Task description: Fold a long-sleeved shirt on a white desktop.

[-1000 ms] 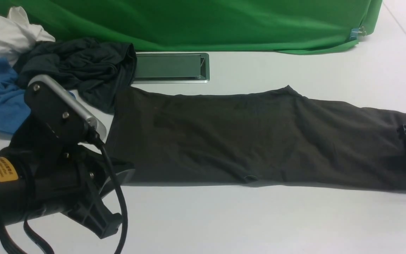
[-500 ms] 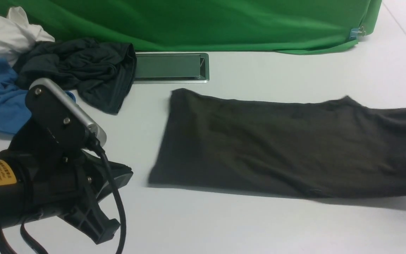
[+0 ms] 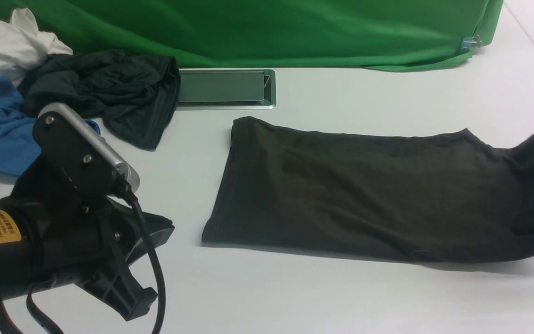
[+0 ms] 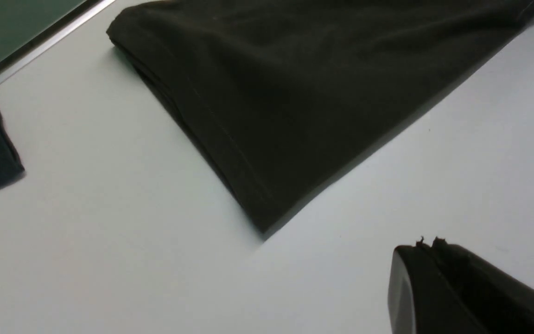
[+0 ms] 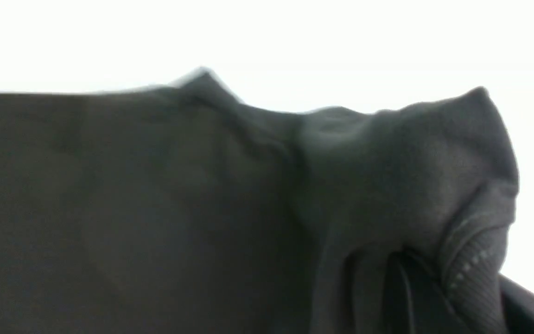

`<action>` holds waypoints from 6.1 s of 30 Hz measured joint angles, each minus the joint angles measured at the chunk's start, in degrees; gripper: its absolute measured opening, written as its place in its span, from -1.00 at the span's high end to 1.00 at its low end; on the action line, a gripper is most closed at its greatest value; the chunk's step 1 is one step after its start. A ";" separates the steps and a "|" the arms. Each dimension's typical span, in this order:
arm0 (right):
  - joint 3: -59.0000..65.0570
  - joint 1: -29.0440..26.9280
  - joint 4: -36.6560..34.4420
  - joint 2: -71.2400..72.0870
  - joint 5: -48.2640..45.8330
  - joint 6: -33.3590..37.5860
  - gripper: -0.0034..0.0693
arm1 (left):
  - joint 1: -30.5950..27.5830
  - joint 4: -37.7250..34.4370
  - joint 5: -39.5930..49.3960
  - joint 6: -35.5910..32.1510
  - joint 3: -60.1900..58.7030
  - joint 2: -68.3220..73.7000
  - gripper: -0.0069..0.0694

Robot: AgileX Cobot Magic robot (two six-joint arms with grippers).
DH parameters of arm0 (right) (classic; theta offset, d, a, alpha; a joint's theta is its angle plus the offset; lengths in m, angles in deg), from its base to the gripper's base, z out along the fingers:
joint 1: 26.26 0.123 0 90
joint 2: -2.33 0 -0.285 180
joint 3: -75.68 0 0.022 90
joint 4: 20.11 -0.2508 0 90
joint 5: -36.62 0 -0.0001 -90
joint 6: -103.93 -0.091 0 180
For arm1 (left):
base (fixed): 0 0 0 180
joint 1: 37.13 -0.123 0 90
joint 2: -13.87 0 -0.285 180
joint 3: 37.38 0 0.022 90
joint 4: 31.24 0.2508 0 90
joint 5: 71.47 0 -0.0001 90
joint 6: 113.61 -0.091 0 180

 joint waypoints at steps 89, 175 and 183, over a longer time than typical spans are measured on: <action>-12.21 23.74 8.20 -17.78 -4.10 -13.53 0.61 | 0.00 -1.32 -5.68 -2.12 0.00 0.00 0.77; -14.01 20.11 -13.16 -41.13 19.57 -1.15 -0.25 | 0.00 0.64 -7.45 -3.44 0.00 -0.15 0.77; -18.53 20.11 -13.60 -43.07 18.38 3.17 -0.24 | 0.00 -0.96 -11.93 -1.85 -0.26 -10.02 0.77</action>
